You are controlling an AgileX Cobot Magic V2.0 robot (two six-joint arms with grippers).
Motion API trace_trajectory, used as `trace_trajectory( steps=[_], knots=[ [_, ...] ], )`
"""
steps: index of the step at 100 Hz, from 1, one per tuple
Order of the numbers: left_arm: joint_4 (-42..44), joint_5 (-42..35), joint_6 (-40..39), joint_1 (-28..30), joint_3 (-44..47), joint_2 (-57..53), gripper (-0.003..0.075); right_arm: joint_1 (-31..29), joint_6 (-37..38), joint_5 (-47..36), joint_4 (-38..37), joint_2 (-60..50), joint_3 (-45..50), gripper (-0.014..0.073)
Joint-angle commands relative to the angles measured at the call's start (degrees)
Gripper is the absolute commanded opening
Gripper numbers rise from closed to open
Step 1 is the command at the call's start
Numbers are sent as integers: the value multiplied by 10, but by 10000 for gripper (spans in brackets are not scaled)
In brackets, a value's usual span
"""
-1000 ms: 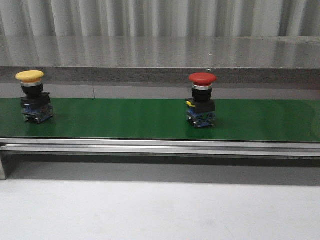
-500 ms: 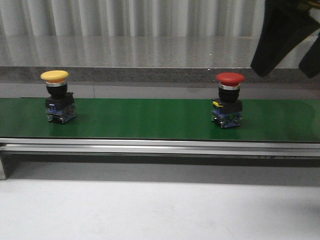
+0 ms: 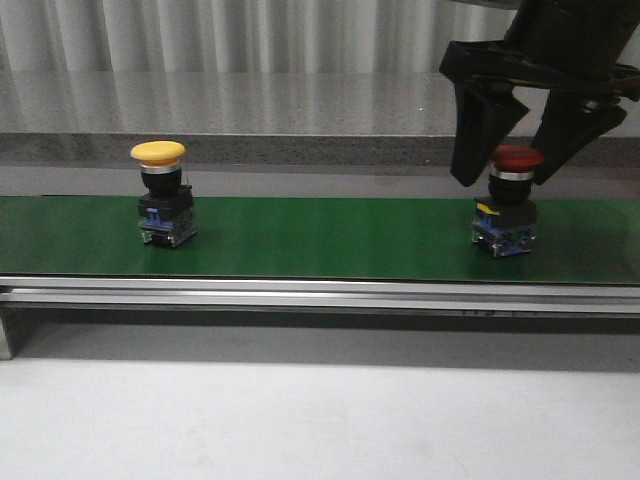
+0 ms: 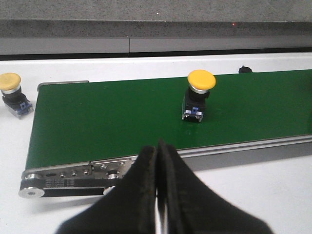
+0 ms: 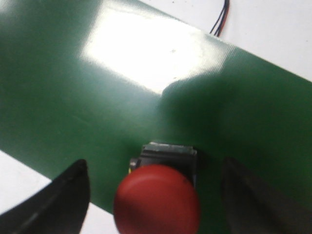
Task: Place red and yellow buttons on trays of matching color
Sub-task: 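Lower the right gripper onto the red button at the belt end and grasp, then lower the red button into the red tray and open the right gripper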
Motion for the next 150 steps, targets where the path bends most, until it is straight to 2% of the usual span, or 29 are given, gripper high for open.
trace_trajectory(
  steps=[1,10,18,29,39,56,79,101,124,150],
  knots=[
    [-11,-43,0,-5,-15,3,-20,-10,-1,0,-2,-15,-24,337],
    [-11,-43,0,-5,-15,3,-20,-14,-1,2,-2,-18,-24,169],
    [-11,-43,0,-5,-15,3,-20,-16,-1,0,-2,-26,-24,126],
    [-11,-43,0,-5,-15,3,-20,-35,2,-3,-3,-51,-24,125],
    [-11,-43,0,-5,-15,3,-20,-76,3,-5,-3,-81,-24,125],
    [-11,-43,0,-5,-15,3,-20,-190,3,-23,-3,-120,-24,125],
    [-11,-43,0,-5,-15,3,-20,-344,14,-40,-4,-121,-24,125],
    [-11,-43,0,-5,-15,3,-20,-447,59,-83,-4,-111,-24,125],
    [-11,-43,0,-5,-15,3,-20,-508,96,-90,-4,-65,-68,125],
    [-11,-43,0,-5,-15,3,-20,-517,98,-42,-9,48,-199,121]
  ],
)
